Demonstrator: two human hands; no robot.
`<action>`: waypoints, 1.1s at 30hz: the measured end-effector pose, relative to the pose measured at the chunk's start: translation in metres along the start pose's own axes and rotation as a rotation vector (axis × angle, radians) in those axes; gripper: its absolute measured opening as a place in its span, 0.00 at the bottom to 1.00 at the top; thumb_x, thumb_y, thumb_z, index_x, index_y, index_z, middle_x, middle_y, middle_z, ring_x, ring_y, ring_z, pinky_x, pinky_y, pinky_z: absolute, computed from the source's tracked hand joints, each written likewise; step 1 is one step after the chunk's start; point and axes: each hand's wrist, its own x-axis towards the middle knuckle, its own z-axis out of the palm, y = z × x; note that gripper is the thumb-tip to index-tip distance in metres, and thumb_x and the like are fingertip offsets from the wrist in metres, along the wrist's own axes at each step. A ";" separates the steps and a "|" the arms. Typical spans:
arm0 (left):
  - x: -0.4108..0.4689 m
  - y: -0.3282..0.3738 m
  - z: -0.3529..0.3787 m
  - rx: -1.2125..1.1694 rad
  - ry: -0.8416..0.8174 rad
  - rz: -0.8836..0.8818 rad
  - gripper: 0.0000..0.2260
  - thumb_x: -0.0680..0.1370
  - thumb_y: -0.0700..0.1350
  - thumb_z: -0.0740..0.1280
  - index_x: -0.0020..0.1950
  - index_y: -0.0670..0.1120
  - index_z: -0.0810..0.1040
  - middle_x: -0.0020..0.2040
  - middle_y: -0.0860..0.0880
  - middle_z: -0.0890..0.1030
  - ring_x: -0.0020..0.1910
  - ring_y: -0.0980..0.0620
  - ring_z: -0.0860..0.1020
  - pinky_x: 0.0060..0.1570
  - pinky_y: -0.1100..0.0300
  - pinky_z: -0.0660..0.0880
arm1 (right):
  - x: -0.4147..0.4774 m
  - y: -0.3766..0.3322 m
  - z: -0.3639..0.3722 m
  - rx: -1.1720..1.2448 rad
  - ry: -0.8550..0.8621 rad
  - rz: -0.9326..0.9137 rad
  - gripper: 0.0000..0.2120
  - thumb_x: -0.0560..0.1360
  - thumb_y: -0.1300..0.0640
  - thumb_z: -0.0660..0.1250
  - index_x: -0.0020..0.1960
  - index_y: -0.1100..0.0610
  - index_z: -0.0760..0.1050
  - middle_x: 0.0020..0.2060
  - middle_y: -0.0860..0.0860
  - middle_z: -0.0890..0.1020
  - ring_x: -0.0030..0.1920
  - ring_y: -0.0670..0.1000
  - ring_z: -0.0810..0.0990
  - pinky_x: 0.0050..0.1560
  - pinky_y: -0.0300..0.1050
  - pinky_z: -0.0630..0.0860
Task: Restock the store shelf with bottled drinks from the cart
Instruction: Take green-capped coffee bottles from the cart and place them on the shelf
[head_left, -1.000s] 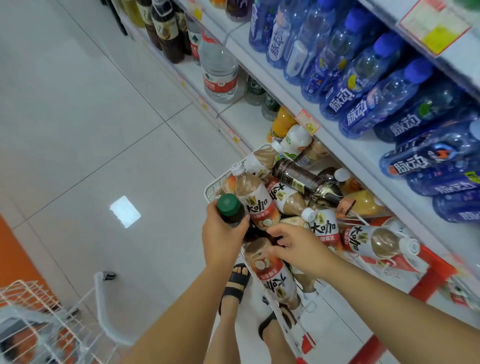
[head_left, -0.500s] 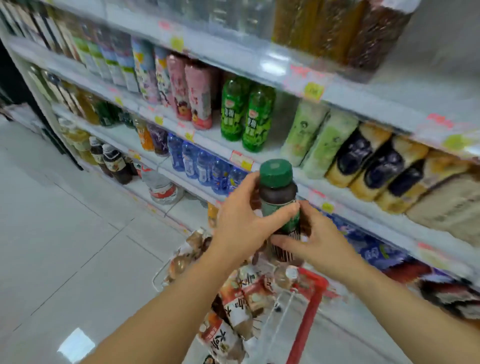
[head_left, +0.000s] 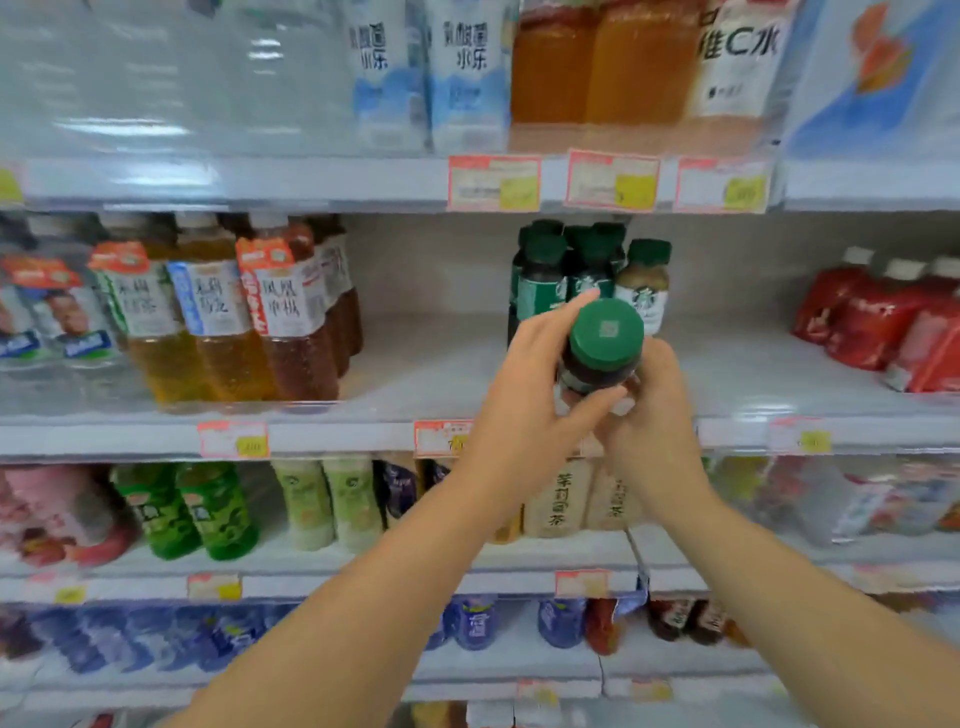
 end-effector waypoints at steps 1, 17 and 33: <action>0.010 -0.002 0.007 0.003 -0.009 -0.008 0.29 0.74 0.43 0.71 0.71 0.57 0.62 0.64 0.57 0.69 0.64 0.62 0.69 0.64 0.56 0.71 | 0.008 0.007 -0.004 -0.023 0.024 0.003 0.25 0.67 0.65 0.72 0.62 0.52 0.71 0.55 0.49 0.73 0.58 0.52 0.75 0.58 0.50 0.75; 0.064 -0.078 0.023 0.129 -0.082 -0.259 0.37 0.76 0.53 0.66 0.76 0.58 0.45 0.74 0.49 0.57 0.71 0.56 0.59 0.69 0.55 0.60 | 0.059 0.067 0.011 -0.216 0.166 0.050 0.30 0.69 0.53 0.72 0.67 0.47 0.66 0.58 0.46 0.74 0.54 0.48 0.75 0.53 0.51 0.77; 0.080 -0.083 0.033 0.136 -0.119 -0.283 0.40 0.77 0.47 0.66 0.76 0.54 0.38 0.75 0.45 0.56 0.71 0.51 0.61 0.69 0.54 0.62 | 0.059 0.069 0.010 -0.434 0.118 -0.063 0.35 0.72 0.64 0.69 0.74 0.54 0.58 0.65 0.55 0.68 0.45 0.55 0.80 0.45 0.49 0.79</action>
